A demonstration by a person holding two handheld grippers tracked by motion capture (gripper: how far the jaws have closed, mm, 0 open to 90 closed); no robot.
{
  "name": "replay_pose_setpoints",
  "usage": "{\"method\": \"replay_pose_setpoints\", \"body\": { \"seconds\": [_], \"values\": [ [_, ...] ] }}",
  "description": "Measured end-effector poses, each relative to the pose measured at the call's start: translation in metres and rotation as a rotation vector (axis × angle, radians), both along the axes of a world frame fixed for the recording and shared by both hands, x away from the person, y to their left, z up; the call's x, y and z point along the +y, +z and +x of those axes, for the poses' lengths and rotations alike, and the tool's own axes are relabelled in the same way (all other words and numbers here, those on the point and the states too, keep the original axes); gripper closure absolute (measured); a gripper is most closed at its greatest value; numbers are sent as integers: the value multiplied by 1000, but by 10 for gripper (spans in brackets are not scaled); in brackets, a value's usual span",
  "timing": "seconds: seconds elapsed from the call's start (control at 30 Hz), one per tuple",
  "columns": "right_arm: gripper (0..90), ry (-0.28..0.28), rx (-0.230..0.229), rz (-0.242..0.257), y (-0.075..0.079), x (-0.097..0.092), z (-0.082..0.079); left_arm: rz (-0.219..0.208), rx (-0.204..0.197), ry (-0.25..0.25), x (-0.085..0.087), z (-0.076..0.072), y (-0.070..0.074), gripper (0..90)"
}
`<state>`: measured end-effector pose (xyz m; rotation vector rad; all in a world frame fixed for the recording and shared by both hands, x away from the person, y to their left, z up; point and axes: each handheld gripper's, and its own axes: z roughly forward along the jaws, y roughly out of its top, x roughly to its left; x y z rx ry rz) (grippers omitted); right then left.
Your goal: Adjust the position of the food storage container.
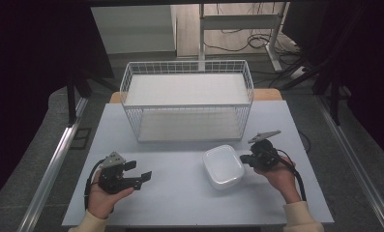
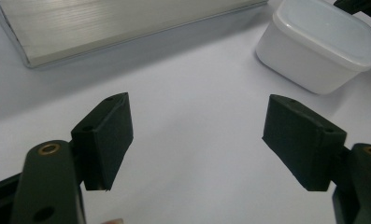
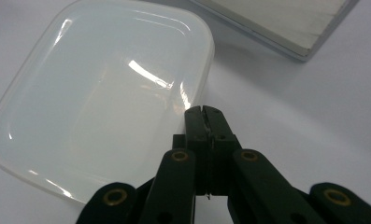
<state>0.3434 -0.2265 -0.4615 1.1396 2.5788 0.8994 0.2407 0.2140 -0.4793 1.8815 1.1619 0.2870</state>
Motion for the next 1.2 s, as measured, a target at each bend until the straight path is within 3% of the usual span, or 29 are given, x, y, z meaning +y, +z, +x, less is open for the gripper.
{"method": "replay_pose_setpoints", "body": {
  "seconds": [0.63, 1.2],
  "values": [
    [895, 52, 61, 34, -3, 30, -17, -9, -2, 4, 3, -1, 2, 239],
    [895, 114, 77, 60, -6, 51, -27, -4, -2, 2, 3, 0, 1, 239]
  ]
}}
